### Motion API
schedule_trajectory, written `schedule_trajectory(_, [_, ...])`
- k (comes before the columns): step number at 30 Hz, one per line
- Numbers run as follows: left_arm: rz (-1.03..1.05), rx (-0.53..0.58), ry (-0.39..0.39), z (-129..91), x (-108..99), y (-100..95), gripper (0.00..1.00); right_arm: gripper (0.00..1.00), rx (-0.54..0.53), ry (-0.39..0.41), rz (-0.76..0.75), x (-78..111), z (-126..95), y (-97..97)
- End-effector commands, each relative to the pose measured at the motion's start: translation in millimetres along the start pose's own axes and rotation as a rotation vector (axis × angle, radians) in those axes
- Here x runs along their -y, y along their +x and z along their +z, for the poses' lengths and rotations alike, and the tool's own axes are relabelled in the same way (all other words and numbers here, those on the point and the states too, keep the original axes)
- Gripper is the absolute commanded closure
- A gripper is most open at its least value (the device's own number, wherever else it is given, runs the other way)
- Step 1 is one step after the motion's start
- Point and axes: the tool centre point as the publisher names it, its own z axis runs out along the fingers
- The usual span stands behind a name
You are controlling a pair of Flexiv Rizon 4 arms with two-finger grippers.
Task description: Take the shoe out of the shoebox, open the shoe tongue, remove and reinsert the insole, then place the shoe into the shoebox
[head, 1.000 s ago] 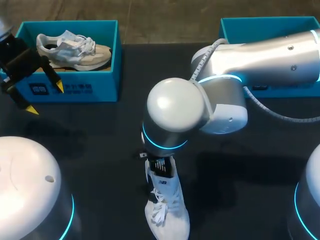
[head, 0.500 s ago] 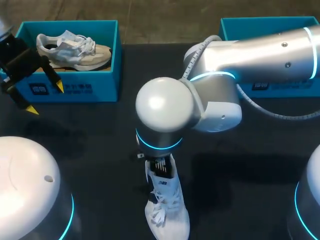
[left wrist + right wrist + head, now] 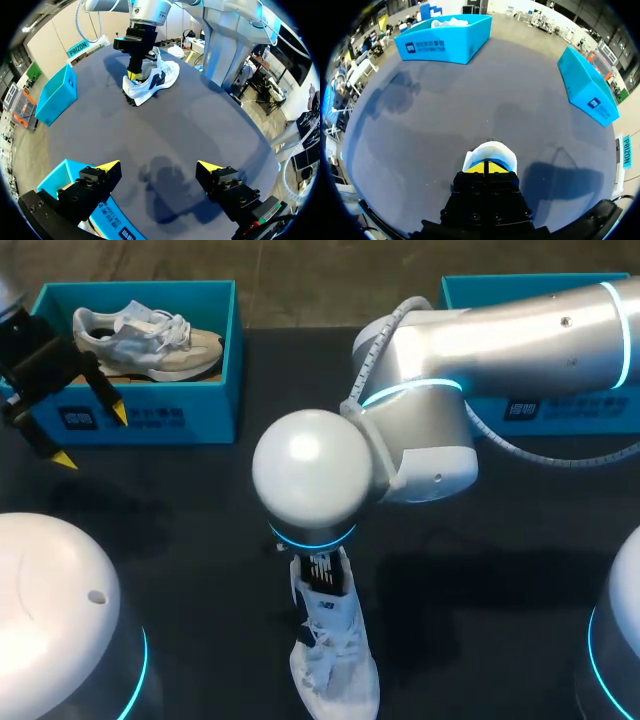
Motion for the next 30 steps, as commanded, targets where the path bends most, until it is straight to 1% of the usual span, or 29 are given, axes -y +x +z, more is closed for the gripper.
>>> schedule_trajectory(1, [0.0,0.0,-0.002,0,0,1.1,0.0,1.0,0.043,-0.226,0.373,8.0,16,11.8])
schedule_trajectory(6, [0.0,0.0,-0.002,0,0,1.1,0.0,1.0,0.041,-0.218,0.379,12.3,25,14.4])
schedule_trajectory(14, [0.0,0.0,-0.002,0,0,1.1,0.0,1.0,0.037,-0.209,0.399,17.6,32,12.6])
schedule_trajectory(18, [0.0,0.0,-0.002,0,0,1.1,0.0,1.0,0.05,-0.227,0.403,17.9,23,12.1])
schedule_trajectory(23, [0.0,0.0,-0.002,0,0,1.1,0.0,1.0,0.065,-0.247,0.395,14.0,12,13.0])
schedule_trajectory(28, [0.0,0.0,-0.002,0,0,1.1,0.0,1.0,0.081,-0.254,0.386,11.1,13,13.1])
schedule_trajectory(30, [0.0,0.0,-0.002,0,0,1.1,0.0,1.0,0.088,-0.251,0.381,9.3,19,11.2])
